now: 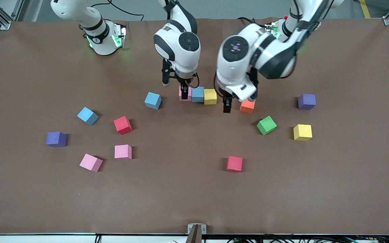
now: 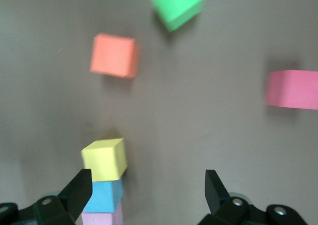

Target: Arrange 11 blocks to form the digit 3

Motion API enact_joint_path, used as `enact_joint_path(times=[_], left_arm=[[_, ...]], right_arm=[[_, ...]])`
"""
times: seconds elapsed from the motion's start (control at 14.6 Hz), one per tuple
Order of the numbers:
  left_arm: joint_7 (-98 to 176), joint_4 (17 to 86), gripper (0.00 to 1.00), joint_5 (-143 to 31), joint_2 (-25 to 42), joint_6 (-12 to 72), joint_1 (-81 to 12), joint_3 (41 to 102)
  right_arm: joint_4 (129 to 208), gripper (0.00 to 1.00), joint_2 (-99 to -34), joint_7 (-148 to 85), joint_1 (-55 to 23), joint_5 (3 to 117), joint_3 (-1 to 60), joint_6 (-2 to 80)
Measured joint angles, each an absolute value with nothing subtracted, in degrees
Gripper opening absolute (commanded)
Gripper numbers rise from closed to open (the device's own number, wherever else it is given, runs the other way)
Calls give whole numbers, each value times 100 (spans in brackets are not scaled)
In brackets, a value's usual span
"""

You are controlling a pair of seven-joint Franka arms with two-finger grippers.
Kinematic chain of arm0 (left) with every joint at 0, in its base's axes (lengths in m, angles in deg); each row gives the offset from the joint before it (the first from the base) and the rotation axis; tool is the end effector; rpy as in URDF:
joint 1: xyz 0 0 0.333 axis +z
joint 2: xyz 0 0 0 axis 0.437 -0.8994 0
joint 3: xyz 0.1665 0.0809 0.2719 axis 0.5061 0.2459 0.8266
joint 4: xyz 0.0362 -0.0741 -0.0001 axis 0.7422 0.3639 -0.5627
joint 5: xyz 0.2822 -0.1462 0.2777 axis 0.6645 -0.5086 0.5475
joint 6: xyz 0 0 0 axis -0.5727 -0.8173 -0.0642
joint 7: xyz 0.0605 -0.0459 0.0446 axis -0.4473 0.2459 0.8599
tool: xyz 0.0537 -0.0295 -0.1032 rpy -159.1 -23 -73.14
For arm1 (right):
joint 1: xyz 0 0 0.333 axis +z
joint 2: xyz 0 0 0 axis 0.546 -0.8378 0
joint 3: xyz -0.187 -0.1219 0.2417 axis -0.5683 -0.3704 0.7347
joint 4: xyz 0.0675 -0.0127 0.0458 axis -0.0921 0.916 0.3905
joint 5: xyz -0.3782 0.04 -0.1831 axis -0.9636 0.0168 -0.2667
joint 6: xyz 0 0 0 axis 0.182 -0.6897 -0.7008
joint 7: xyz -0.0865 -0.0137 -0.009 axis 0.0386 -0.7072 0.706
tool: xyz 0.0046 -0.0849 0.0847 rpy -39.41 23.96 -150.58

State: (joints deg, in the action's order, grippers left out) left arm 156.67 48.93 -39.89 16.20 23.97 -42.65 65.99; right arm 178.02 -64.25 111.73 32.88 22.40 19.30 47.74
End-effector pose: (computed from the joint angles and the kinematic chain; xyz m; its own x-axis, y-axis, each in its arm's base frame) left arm 0.5266 -0.4102 0.4068 0.1470 0.9891 0.0101 0.9881 -0.1463 -0.0465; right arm 0.4079 0.4992 0.2878 0.0454 -0.9898 0.1349 -0.9986 -0.0486 -0.0208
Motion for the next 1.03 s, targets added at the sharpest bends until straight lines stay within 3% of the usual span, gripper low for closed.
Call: enact_joint_path(times=[0.41, 0.62, 1.03], left_arm=[[12150, 4417, 99, -3988, 1492, 2335, -3191, 6627], [10557, 4386, 100, -3859, 1255, 2333, -2916, 6718], [8887, 4351, 100, -3265, 653, 2398, -2576, 6877]], right_arm=[[17787, 100, -6326, 10540, 2731, -352, 1914, 5155], [17800, 100, -6324, 8789, 2550, -319, 1917, 5071], [17793, 100, -5912, 5141, 2082, 1209, 1915, 4329]])
